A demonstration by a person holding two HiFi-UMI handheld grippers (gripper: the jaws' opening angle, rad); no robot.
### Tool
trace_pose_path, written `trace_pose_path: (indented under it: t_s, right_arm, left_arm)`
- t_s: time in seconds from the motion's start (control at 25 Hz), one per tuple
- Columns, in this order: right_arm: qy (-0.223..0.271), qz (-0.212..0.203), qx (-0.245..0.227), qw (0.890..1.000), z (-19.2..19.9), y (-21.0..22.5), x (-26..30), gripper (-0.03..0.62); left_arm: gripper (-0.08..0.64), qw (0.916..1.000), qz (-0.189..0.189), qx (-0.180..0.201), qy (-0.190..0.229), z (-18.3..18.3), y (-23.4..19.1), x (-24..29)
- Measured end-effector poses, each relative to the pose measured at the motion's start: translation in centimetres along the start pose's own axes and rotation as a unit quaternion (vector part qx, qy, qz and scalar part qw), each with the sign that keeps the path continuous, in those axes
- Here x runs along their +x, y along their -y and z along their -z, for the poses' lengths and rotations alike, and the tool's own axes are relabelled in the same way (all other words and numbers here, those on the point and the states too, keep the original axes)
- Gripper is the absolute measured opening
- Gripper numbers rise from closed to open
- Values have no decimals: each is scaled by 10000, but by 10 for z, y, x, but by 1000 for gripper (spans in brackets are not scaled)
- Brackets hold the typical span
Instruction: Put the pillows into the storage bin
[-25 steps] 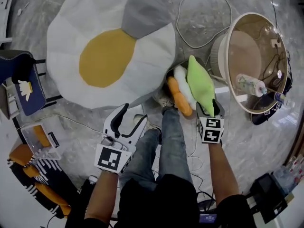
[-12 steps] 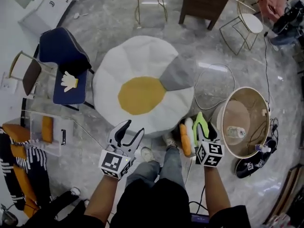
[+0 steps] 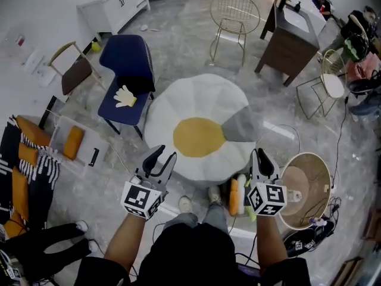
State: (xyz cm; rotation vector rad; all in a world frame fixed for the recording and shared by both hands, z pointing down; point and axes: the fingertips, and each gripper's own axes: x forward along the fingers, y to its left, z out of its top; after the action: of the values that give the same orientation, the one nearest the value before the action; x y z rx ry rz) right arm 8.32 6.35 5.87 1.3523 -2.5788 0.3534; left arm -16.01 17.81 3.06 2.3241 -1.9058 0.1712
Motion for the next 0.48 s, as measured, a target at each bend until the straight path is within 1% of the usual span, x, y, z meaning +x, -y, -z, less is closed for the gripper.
trace_pose_path:
  t_s: [0.12,0.2,0.32,0.48]
  right_arm:
    - [285,-326,-115,9990,-33,-19,-10,57]
    - [418,-567,-138,9974,-51,-28,-15,44]
    - [589,-933,-237,9936,-68,-39,-21,38]
    - [776,-1393,-342,9866,-87,-48,-31,35]
  left_arm:
    - [132,9995,-234,-8,218,-25,-3,-21]
    - [129,9987,-395,27,320,-39,-3,-31]
    - [129,9969,-660,85,423,-51,2,-45]
    - [129,9922,-1052,40,664,-61,15,-57]
